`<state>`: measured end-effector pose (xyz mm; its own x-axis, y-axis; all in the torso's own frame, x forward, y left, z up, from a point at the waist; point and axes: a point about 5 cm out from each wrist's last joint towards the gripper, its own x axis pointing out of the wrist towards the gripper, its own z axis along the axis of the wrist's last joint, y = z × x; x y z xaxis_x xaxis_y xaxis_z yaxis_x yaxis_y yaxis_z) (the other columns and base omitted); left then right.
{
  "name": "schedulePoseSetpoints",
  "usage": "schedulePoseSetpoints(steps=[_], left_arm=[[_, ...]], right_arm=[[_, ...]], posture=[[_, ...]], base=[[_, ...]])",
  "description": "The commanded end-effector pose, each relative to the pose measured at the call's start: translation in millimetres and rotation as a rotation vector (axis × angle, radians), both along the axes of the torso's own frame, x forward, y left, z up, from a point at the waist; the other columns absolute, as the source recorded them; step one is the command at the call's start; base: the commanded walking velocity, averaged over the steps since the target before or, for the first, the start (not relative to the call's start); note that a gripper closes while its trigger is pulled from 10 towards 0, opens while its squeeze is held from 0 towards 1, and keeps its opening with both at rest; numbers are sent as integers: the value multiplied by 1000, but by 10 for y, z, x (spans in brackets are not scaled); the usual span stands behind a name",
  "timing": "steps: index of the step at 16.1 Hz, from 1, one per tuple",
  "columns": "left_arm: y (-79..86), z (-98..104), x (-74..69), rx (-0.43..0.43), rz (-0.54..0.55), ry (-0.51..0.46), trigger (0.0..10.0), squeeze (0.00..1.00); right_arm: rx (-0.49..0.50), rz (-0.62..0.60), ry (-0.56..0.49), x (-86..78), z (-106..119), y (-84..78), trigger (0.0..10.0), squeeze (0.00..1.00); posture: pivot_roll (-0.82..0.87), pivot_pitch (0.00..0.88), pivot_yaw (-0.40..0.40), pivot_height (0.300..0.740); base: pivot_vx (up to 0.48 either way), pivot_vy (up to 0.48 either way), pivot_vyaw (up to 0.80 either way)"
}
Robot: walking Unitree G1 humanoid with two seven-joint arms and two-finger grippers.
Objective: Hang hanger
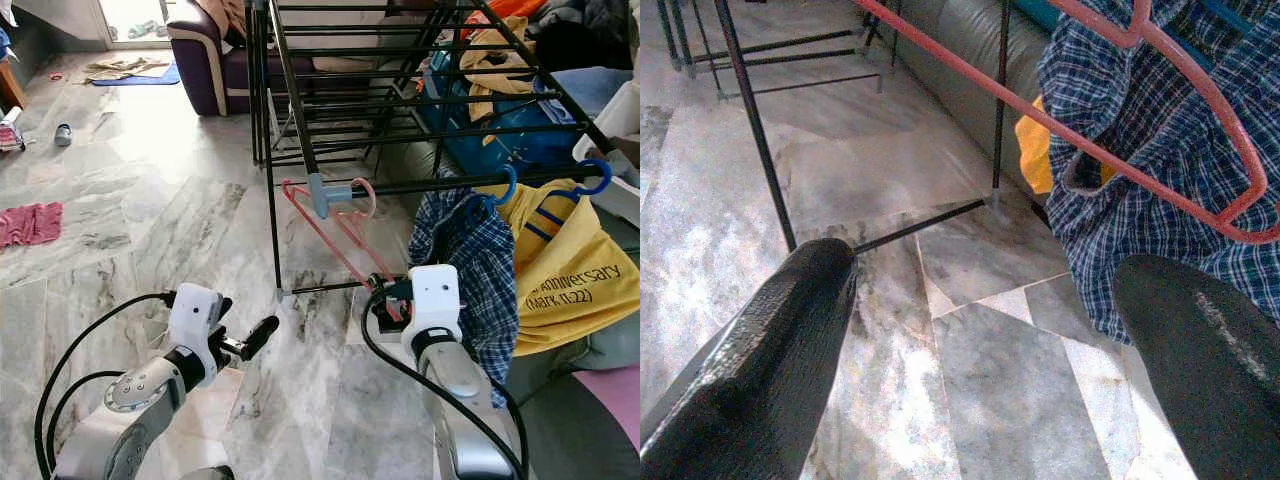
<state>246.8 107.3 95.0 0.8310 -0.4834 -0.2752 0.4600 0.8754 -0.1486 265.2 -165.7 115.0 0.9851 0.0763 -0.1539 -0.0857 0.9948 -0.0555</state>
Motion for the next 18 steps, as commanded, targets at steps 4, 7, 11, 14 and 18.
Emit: schedulePoseSetpoints(steps=[4, 7, 11, 14, 18], left_arm=[[18, -10, 20, 11, 38, -15, 10000, 0], [192, 85, 110, 56, 205, -116, 10000, 0], [602, 167, 112, 155, 451, -217, 10000, 0], [725, 179, 17, 228, 528, -251, 10000, 0], [692, 104, -63, 235, 528, -232, 10000, 0]], right_arm=[[24, 11, -16, -20, 54, 37, 10000, 1000], [36, 5, -47, -22, 109, 11, 10000, 1000], [27, 44, -87, -103, 153, 10, 10000, 1000], [-25, 28, -89, -116, 151, -30, 10000, 0], [11, 21, -102, -140, 159, -16, 10000, 0]], posture=[[74, 101, -74, 740], [75, 100, -76, 740], [74, 93, -74, 740], [81, 89, -71, 740], [89, 77, -68, 740]], base=[[0, 0, 0], [0, 0, 0], [0, 0, 0], [0, 0, 0], [-62, 0, 0]])
